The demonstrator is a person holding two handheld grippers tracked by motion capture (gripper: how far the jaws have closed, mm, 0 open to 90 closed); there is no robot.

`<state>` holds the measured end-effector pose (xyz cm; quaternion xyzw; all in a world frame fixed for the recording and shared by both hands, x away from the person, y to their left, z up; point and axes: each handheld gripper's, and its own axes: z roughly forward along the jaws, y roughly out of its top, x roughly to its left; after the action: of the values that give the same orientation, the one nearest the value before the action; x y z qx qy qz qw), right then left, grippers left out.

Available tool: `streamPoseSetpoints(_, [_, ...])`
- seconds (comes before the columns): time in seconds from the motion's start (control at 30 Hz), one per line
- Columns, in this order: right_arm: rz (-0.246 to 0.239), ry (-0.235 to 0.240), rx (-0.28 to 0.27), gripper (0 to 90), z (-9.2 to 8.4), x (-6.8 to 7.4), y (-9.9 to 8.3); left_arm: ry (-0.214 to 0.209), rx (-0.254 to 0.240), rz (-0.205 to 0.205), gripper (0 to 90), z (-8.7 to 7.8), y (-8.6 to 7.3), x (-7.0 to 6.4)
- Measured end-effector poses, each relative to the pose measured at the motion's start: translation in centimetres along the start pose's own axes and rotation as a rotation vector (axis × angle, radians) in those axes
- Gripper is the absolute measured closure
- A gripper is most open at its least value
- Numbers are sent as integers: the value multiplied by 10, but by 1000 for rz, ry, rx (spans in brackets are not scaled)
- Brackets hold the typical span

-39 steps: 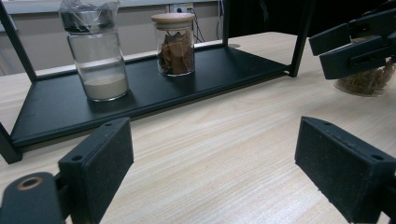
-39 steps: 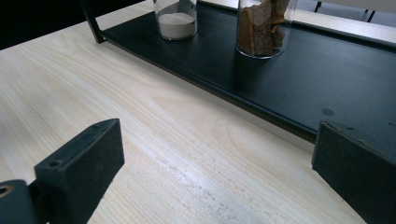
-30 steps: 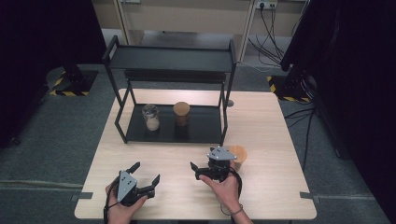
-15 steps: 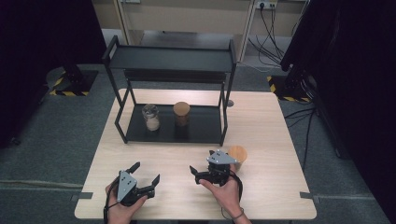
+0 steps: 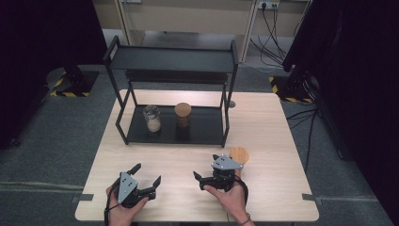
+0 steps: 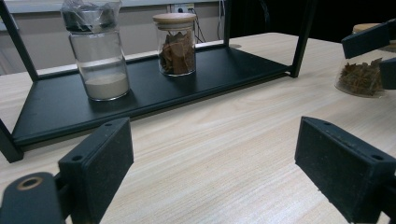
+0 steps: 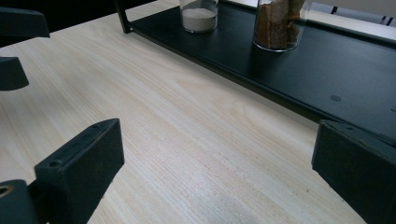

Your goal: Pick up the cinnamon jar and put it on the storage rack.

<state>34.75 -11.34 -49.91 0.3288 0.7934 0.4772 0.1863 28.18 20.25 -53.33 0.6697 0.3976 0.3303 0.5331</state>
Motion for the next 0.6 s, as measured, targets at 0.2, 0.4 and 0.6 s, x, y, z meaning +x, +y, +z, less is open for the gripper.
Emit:
streamPoseSetpoints(0.2, [0,12,-2,26,-5,1,-1,1,-1,0,110,0,0,0])
streamPoseSetpoints(0.4, [-7,23,-8,26,-11,4,-3,1,-3,1,110,0,0,0])
streamPoseSetpoints(0.6, [-12,33,-13,27,-17,6,-5,2,-3,1,110,0,0,0])
